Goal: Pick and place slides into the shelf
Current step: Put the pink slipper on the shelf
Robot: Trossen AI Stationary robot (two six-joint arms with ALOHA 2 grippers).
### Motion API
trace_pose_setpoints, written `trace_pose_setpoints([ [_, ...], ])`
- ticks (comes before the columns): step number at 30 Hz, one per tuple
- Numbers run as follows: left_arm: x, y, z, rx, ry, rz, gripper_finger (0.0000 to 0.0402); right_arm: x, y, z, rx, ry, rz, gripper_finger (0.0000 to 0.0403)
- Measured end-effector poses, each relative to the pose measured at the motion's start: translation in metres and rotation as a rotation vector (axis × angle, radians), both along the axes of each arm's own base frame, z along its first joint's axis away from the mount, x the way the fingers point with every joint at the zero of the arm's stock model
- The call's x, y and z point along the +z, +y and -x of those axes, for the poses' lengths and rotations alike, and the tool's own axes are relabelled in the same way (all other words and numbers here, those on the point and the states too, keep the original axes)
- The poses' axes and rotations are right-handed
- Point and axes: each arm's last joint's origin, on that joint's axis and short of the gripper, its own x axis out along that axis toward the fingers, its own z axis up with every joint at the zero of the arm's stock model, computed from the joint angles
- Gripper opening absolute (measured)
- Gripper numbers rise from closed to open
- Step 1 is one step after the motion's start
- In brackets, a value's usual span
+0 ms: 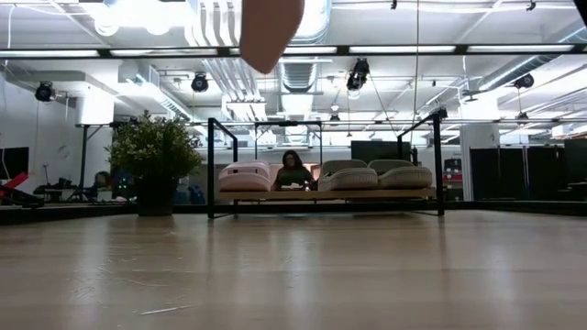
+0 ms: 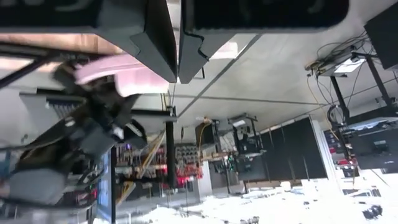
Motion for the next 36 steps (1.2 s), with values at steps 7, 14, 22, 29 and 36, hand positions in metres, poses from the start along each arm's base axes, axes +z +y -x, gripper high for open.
trace_pose_setpoints([
  [7, -0.001, 0.000, -0.002, 0.001, 0.006, -0.001, 0.0002, -0.005, -0.049, -0.004, -0.077, 0.117, 0.094, 0.0008],
  [14, -0.001, 0.000, -0.002, 0.000, 0.007, -0.001, 0.0001, -0.026, -0.084, -0.011, -0.087, 0.174, 0.023, 0.0008],
  [22, 0.000, 0.000, 0.001, 0.004, -0.003, 0.000, 0.0001, -0.077, -0.090, -0.018, -0.128, 0.272, 0.003, 0.0008],
  [29, 0.000, 0.001, 0.003, 0.005, -0.008, 0.001, 0.0001, -0.121, -0.093, -0.025, -0.136, 0.265, 0.027, 0.0008],
  [36, 0.000, 0.001, 0.005, 0.005, -0.013, 0.002, 0.0001, -0.151, -0.097, -0.018, -0.157, 0.314, 0.010, 0.0008],
])
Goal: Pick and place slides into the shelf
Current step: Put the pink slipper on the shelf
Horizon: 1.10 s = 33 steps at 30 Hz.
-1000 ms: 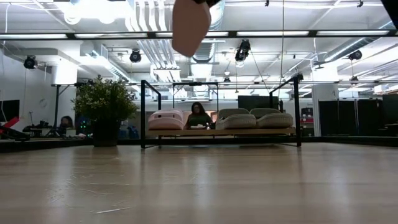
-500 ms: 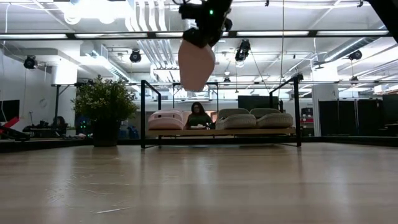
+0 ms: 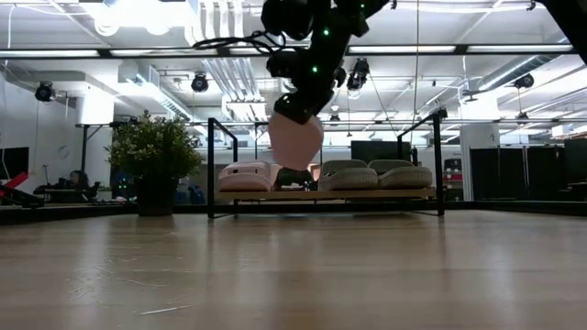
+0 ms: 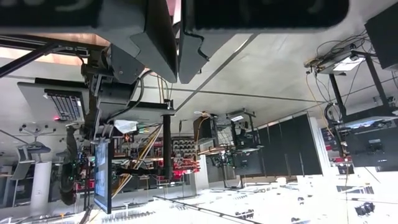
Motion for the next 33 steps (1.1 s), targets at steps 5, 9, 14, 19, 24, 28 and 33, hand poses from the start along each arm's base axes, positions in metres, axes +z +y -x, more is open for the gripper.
trace_pose_setpoints([
  [5, 0.000, 0.000, 0.001, 0.000, -0.003, 0.001, 0.0001, -0.009, -0.002, 0.000, 0.013, -0.014, 0.013, 0.0008],
  [9, -0.001, 0.000, 0.002, -0.001, 0.003, 0.000, 0.0001, -0.013, -0.005, -0.001, 0.031, -0.014, -0.003, 0.0008],
  [14, -0.002, 0.000, 0.003, -0.002, 0.019, -0.002, 0.0001, -0.018, -0.016, 0.000, 0.011, 0.004, -0.002, 0.0008],
  [19, -0.002, 0.001, 0.004, -0.002, 0.016, -0.002, 0.0001, -0.024, -0.025, -0.002, 0.010, -0.004, -0.031, 0.0008],
  [24, -0.002, 0.001, 0.005, -0.002, 0.014, -0.001, 0.0001, -0.030, -0.025, -0.007, 0.029, -0.020, -0.036, 0.0008],
  [28, -0.002, 0.001, 0.006, -0.001, 0.009, 0.000, 0.0001, -0.041, -0.025, -0.008, 0.030, -0.003, -0.064, 0.0008],
  [33, -0.001, 0.001, 0.008, -0.001, 0.004, 0.001, 0.0001, -0.053, -0.025, -0.010, 0.027, 0.031, -0.071, 0.0008],
])
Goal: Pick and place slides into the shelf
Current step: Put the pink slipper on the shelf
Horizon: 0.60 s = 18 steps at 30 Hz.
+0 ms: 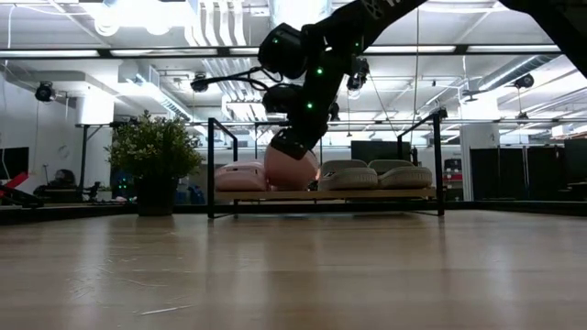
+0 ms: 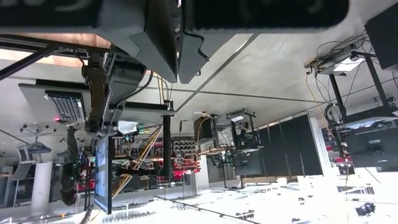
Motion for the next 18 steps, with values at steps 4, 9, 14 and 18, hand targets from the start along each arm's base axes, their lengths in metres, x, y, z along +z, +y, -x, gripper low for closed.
trace_pose_setpoints([
  [4, 0.0005, 0.0004, 0.0023, 0.000, -0.008, 0.001, 0.0001, -0.0035, -0.0001, -0.0007, -0.001, 0.009, 0.000, 0.0008],
  [9, 0.0007, 0.0009, 0.0050, 0.000, -0.015, 0.003, 0.0001, -0.0024, 0.0030, 0.0023, -0.053, 0.050, 0.087, 0.0008],
  [14, 0.0008, 0.0011, 0.0063, 0.000, -0.017, 0.002, 0.0001, 0.0036, 0.0040, 0.0025, -0.042, 0.023, 0.074, 0.0008],
  [18, 0.0009, 0.0012, 0.0066, 0.000, -0.018, 0.002, 0.0001, -0.0013, 0.0042, 0.0002, -0.024, 0.028, 0.060, 0.0008],
])
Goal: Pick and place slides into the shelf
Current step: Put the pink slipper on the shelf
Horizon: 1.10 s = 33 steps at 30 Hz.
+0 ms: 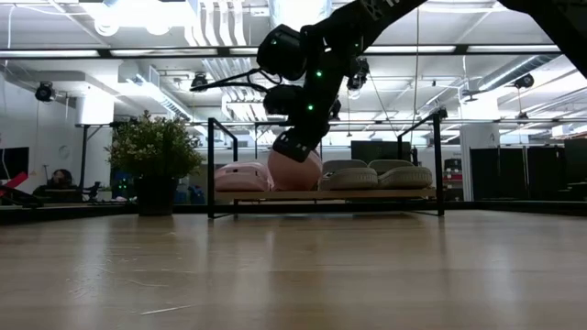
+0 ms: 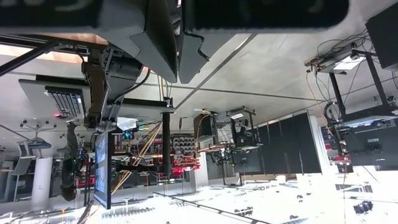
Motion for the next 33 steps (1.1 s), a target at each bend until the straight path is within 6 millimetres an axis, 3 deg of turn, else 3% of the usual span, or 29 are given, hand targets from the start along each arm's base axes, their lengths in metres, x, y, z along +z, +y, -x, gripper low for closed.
trace_pose_setpoints([
  [12, 0.000, 0.000, 0.001, 0.000, -0.004, 0.001, 0.0001, -0.009, 0.000, -0.003, 0.006, -0.019, -0.049, 0.0008],
  [18, 0.000, 0.000, 0.001, 0.000, -0.003, 0.001, 0.0001, -0.012, -0.001, -0.003, 0.037, -0.070, -0.185, 0.0014],
  [33, 0.000, 0.000, 0.002, -0.001, -0.006, 0.001, 0.0001, -0.012, -0.003, 0.000, -0.040, -0.071, -0.140, 0.0130],
])
